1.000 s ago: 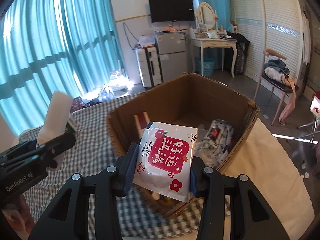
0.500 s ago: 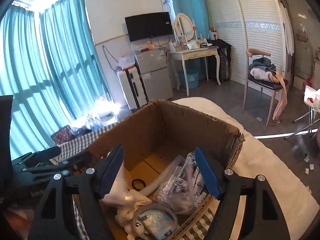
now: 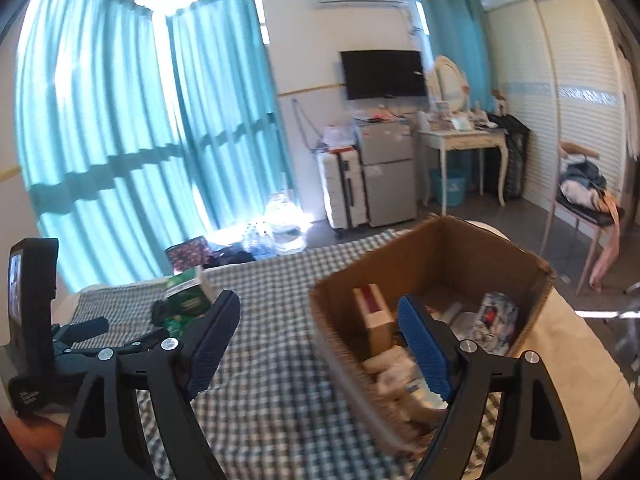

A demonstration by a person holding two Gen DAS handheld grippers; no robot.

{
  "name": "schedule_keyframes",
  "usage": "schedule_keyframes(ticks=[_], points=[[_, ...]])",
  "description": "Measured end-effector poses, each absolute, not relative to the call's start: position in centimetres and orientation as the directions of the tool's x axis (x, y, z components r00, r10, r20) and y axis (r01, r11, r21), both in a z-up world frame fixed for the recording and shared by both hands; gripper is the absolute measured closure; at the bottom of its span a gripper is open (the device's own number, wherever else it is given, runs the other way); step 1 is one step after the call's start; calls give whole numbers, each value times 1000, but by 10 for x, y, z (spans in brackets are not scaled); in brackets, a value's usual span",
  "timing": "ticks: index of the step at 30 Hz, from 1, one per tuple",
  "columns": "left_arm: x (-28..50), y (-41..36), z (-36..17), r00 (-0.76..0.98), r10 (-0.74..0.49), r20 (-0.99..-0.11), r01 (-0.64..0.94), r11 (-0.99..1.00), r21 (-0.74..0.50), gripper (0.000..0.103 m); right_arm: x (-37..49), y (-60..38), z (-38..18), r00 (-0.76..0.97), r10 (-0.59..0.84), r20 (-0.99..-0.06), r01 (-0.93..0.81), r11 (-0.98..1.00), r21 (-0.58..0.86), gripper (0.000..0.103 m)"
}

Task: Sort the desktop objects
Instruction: 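Open both tools to drop the plug and sachet into the box, then move both open tools back over the bed toward the black cup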

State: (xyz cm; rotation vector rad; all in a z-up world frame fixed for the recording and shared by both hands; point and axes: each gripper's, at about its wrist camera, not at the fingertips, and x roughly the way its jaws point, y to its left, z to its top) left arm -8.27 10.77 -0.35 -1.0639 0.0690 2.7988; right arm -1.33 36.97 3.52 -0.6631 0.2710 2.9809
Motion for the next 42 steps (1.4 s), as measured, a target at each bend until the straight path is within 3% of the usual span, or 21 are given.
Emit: schedule_keyframes(ticks=[7,15,18,34,42], points=[[-64,21,27,-786,32,-617,-38,-999,-4,0,0,281,61,-917,-104,-386,48,-987,153,21],[-58,-41,-5,-762,-100,-640,75,-995,67,0,-27,215,34,-878,-190,-440,119,-976,183,21],[-66,-54,-20,-748,-77,-659,91,-996,14,0,-37,200,22,-862,-206,-463,136,-974,180,21],[-138,-61,-94,-721,-62,-691,46,-998,41,0,-108,186,-51,-795,-150,-588,98,-988,120,22],[-226,-68,-129,-705,-25,-709,44,-999,-9,0,-165,158,-115,-734,-200,-649,147,-980,135,22]])
